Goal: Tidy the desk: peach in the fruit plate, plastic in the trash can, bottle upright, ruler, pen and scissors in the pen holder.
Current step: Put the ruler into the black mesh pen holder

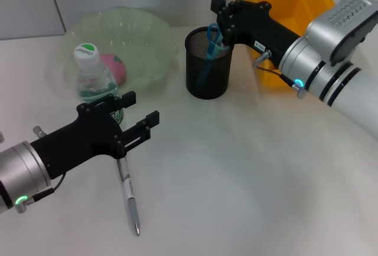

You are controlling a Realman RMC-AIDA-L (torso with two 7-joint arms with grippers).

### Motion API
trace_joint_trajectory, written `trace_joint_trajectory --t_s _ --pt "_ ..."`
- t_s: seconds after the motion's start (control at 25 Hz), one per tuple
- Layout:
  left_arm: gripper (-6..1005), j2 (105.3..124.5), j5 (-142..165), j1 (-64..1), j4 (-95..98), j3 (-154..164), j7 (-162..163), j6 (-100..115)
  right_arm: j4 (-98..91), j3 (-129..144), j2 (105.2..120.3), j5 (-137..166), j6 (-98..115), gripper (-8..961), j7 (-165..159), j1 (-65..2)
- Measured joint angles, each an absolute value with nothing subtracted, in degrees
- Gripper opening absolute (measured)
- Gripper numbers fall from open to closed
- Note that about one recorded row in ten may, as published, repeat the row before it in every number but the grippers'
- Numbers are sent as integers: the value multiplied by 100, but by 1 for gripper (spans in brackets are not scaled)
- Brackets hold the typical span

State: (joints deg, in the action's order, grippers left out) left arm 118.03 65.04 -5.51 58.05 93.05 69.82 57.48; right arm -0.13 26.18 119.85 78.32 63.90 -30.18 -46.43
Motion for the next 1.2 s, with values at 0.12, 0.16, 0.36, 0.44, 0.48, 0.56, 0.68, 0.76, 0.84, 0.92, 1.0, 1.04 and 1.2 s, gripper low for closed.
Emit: trace_joint_trajectory --t_s 0.12,0.16,0.36,0.44,0.48,0.56,0.68,0.76,0.84,0.92,1.0,1.04,1.2 --pt "614 11811 6504 -593 5770 9310 6982 5761 51 2626 11986 7831 6177 9 -3021 -4722" --pt "614 11813 6505 -605 5759 9310 6980 5773 67 2635 11986 7831 6146 9 -3021 -4736" --pt "614 11831 6503 -636 5746 9297 6960 5817 114 2656 11987 7845 5965 9 -3023 -4794" --pt "614 11831 6501 -652 5738 9297 6959 5818 135 2654 11986 7848 5864 9 -3023 -4811" --pt "614 11831 6500 -673 5723 9301 6959 5818 138 2647 11986 7849 5831 9 -3023 -4813" --pt "614 11834 6485 -727 5666 9307 6956 5836 141 2631 11987 7850 5757 9 -3023 -4817" --pt "614 11841 6468 -797 5587 9303 6932 5875 151 2643 11987 7860 5671 9 -3023 -4829" --pt "614 11841 6466 -819 5581 9308 6930 5875 160 2637 11986 7864 5638 9 -3023 -4833" --pt "614 11841 6467 -835 5579 9313 6926 5877 171 2623 11986 7866 5614 10 -3023 -4833" --pt "614 11845 6471 -843 5578 9313 6920 5879 178 2631 11987 7872 5610 10 -3035 -4832" --pt "614 11846 6474 -845 5578 9313 6919 5879 178 2642 11987 7872 5607 10 -3058 -4832" --pt "614 11846 6476 -847 5578 9312 6919 5879 176 2661 11986 7878 5601 10 -3118 -4832" --pt "614 11847 6488 -853 5597 9297 6912 5879 134 2745 11966 7899 5595 9 -3300 -4834"
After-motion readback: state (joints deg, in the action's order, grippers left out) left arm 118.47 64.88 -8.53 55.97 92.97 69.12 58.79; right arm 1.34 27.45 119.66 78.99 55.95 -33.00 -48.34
